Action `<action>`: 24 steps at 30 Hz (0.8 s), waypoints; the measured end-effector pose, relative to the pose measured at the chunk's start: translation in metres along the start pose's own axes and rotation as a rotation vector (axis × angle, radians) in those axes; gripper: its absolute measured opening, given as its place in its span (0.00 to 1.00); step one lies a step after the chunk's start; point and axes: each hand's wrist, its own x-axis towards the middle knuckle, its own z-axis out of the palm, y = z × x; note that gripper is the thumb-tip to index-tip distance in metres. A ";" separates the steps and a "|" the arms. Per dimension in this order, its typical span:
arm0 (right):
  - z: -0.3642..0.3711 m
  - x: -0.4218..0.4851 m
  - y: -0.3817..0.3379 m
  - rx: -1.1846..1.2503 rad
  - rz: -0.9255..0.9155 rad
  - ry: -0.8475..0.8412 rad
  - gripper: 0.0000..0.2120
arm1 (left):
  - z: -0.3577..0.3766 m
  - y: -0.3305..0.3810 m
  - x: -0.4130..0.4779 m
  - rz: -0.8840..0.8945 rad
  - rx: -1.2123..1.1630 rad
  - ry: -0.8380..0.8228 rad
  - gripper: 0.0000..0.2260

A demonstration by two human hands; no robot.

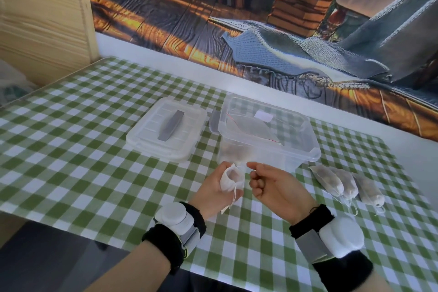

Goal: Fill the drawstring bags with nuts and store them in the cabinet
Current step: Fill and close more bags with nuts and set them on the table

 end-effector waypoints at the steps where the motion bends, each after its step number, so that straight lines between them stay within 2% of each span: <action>1: 0.003 -0.003 -0.001 -0.152 -0.096 -0.008 0.10 | 0.000 0.001 0.000 0.006 0.003 -0.001 0.17; 5: 0.018 -0.013 -0.008 -0.712 -0.490 0.066 0.02 | -0.001 0.003 -0.001 0.009 0.014 -0.007 0.16; 6: 0.020 -0.013 -0.009 -0.782 -0.555 0.080 0.06 | -0.001 0.003 -0.002 0.008 0.016 -0.004 0.16; 8: 0.024 -0.011 -0.008 -0.878 -0.626 0.061 0.09 | -0.002 0.002 -0.002 -0.004 0.025 -0.001 0.16; 13: 0.025 -0.002 0.001 -1.109 -0.645 0.011 0.06 | -0.002 0.000 -0.002 0.022 0.050 -0.005 0.14; 17: 0.027 -0.002 0.001 -1.052 -0.628 0.010 0.03 | -0.002 -0.001 0.000 0.029 0.034 -0.009 0.14; 20: 0.025 -0.004 -0.003 -0.871 -0.639 -0.035 0.15 | -0.002 -0.003 0.001 0.022 0.059 -0.009 0.13; 24: 0.019 -0.006 -0.001 -0.685 -0.736 -0.140 0.19 | -0.001 -0.002 0.001 0.008 0.058 -0.007 0.14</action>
